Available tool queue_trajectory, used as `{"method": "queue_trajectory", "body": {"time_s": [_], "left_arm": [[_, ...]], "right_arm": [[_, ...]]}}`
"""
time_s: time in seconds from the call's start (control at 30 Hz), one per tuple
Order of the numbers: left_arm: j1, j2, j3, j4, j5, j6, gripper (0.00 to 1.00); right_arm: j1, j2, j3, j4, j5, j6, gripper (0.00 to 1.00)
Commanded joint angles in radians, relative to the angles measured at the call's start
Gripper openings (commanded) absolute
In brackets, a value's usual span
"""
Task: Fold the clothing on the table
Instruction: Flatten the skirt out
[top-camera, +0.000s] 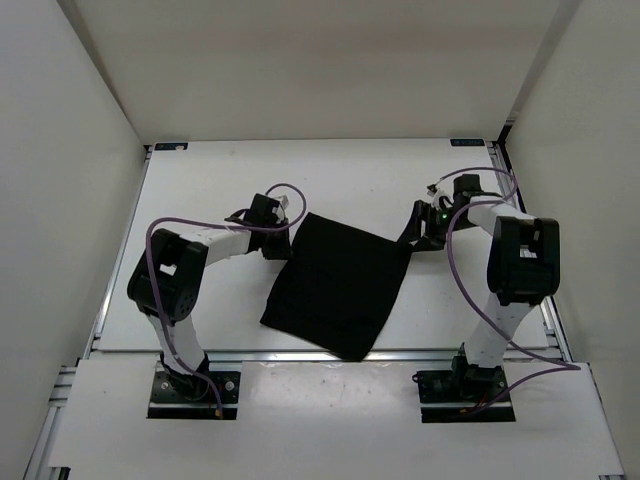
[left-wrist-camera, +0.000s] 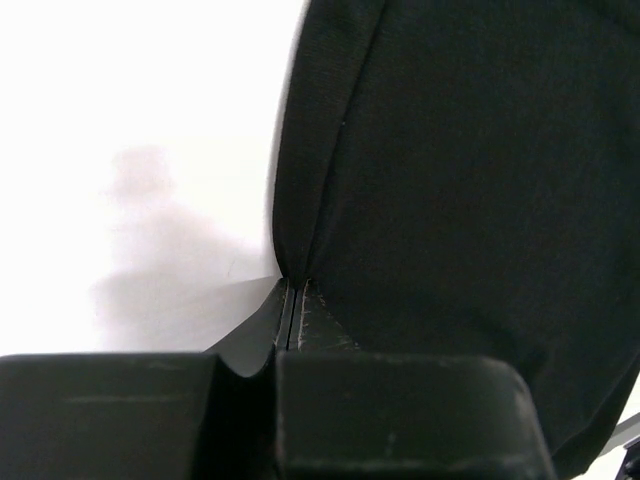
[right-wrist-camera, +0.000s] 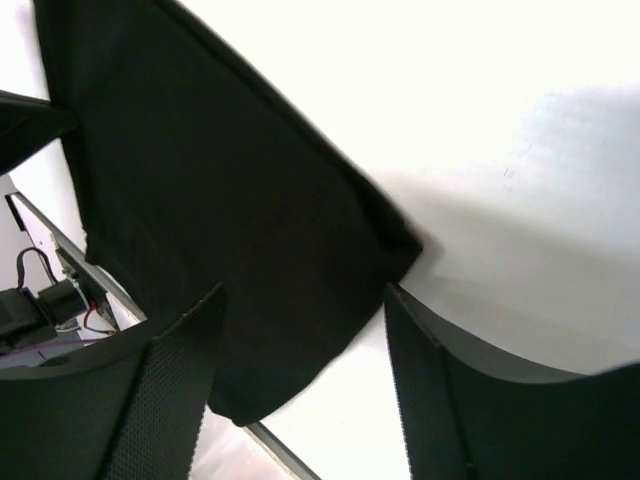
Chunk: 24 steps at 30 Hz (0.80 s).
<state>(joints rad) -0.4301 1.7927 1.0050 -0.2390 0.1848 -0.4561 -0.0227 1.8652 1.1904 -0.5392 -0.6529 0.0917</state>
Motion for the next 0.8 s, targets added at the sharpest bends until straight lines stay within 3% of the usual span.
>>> {"method": "queue_trajectory", "body": {"time_s": [0.0, 0.13, 0.23, 0.43, 0.57, 0.77], "left_arm": [[0.008, 0.046, 0.041, -0.014, -0.007, 0.004, 0.0], [0.019, 0.074, 0.086, -0.016, 0.001, 0.005, 0.0], [0.03, 0.082, 0.093, -0.019, 0.007, 0.008, 0.0], [0.054, 0.079, 0.084, -0.023, 0.027, 0.019, 0.0], [0.054, 0.059, 0.06, -0.019, 0.035, 0.022, 0.0], [0.036, 0.037, 0.017, 0.007, 0.058, 0.001, 0.0]], "right_arm": [[0.01, 0.048, 0.055, -0.027, 0.013, -0.027, 0.67], [0.052, 0.066, 0.052, -0.034, 0.03, -0.018, 0.61], [0.07, 0.065, 0.029, -0.01, 0.042, 0.011, 0.5], [0.098, 0.097, 0.058, 0.009, 0.107, 0.023, 0.18], [0.096, 0.175, 0.216, 0.016, 0.182, 0.008, 0.01], [0.112, 0.27, 0.448, 0.022, 0.318, -0.006, 0.0]]}}
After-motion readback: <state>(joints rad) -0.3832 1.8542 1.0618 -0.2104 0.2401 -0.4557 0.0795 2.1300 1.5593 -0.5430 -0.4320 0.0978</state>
